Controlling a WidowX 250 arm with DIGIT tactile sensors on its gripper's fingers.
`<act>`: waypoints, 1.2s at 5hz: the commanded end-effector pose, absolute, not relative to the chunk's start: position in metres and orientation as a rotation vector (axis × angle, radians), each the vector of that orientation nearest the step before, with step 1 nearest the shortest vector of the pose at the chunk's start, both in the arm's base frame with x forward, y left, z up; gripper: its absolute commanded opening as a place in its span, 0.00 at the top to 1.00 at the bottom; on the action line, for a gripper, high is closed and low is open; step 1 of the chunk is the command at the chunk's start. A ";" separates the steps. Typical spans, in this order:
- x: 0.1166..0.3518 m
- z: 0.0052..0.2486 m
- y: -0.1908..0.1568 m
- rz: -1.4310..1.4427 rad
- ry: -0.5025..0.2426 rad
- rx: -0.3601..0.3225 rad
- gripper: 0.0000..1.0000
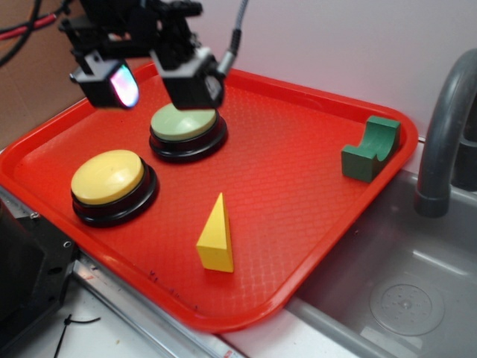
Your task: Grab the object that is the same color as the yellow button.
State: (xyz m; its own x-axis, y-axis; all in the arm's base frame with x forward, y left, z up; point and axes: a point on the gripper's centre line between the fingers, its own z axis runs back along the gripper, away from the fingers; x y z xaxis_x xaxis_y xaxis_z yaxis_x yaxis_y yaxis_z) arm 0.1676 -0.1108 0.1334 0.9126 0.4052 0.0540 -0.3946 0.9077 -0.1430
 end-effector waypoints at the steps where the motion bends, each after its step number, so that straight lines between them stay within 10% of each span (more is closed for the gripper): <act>1: 0.171 0.095 -0.143 0.601 -0.084 -0.175 0.00; 5: 0.169 0.027 -0.161 0.770 0.044 -0.168 0.00; 6: 0.168 0.020 -0.163 0.793 0.056 -0.164 0.21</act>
